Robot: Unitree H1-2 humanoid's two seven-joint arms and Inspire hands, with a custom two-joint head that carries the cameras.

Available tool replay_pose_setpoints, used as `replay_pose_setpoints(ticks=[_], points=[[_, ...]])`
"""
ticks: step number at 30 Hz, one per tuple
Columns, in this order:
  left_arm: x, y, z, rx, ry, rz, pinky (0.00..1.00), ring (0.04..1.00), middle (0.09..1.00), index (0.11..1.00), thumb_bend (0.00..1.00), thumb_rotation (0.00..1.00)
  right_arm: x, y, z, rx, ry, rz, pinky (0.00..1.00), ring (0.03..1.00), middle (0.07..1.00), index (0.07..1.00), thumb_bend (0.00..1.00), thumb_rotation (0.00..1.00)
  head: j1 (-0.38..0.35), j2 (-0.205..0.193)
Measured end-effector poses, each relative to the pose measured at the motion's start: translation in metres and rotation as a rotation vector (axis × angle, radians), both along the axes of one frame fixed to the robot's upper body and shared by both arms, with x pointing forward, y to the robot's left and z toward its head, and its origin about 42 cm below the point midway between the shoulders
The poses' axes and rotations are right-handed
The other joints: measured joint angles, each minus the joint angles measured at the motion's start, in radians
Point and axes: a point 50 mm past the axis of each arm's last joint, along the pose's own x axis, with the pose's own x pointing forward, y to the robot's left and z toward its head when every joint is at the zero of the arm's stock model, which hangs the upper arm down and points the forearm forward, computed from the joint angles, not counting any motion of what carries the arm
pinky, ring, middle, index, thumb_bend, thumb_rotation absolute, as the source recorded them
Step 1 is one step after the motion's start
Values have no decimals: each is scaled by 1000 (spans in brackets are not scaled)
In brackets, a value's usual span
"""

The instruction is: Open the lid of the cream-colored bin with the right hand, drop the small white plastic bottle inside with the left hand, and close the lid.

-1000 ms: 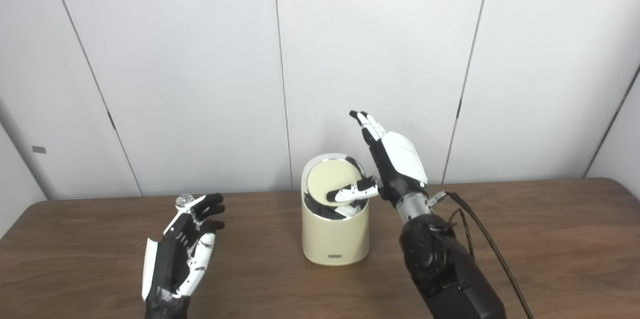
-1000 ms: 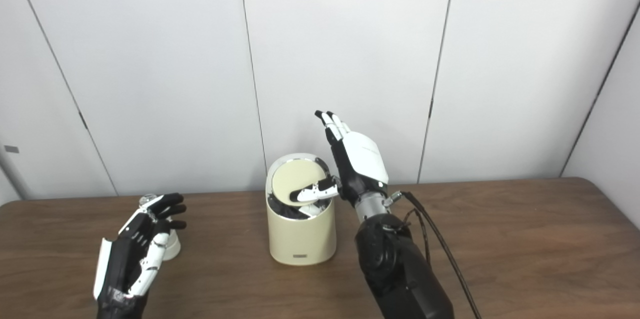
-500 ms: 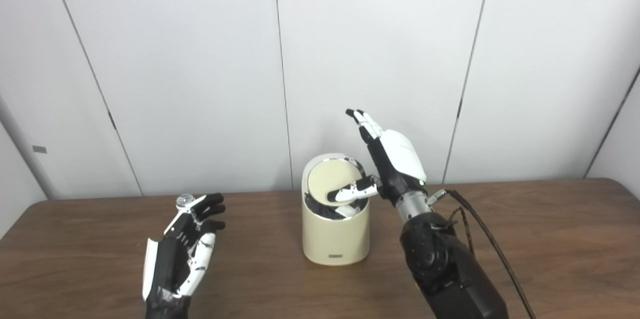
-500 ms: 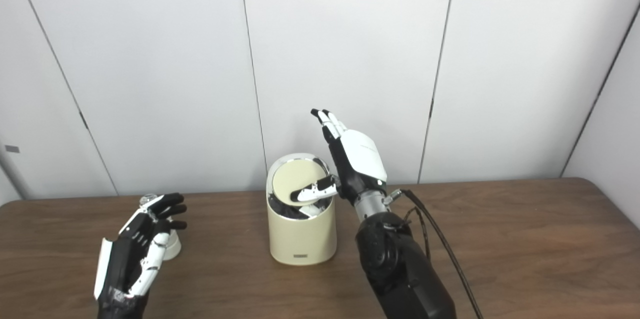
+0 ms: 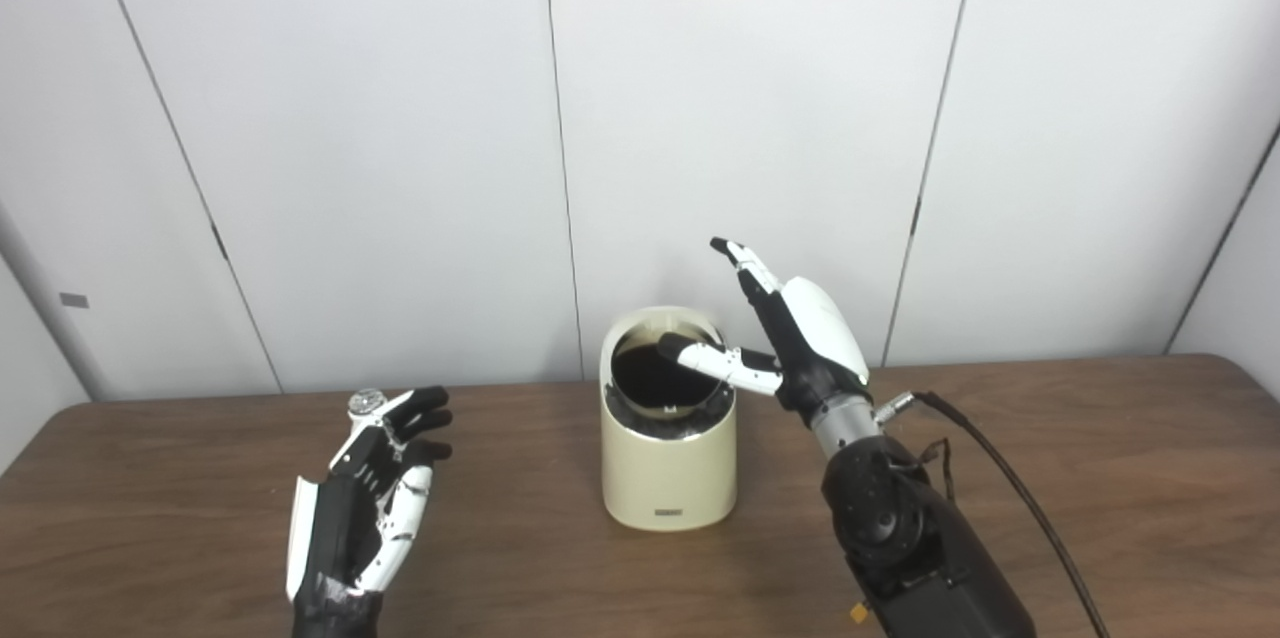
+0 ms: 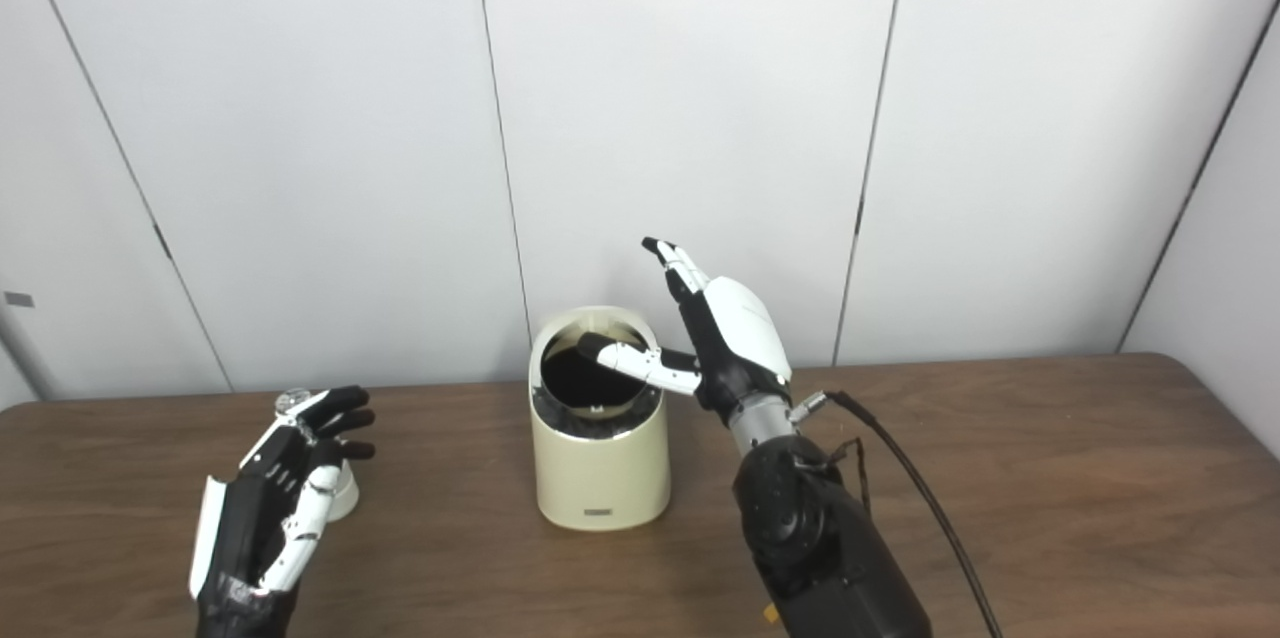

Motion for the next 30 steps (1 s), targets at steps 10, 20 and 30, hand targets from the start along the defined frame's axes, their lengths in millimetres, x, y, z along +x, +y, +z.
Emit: replay_pose_setpoints(ticks=[10, 20, 30], points=[[0, 0, 0, 6, 0, 1, 623, 738, 768, 740, 273, 535, -15, -7, -8, 92, -10, 65, 825, 928, 949, 935, 891, 1000, 2, -2], [0, 0, 0, 12, 0, 6, 624, 736, 765, 743, 269, 525, -48, -42, -14, 253, -161, 102, 893, 973, 999, 999, 978, 1000, 2, -6], [0, 3, 0, 13, -1, 7, 627, 738, 766, 741, 268, 541, -83, -85, -57, 331, -204, -14, 810, 902, 916, 885, 473, 936, -8, -12]])
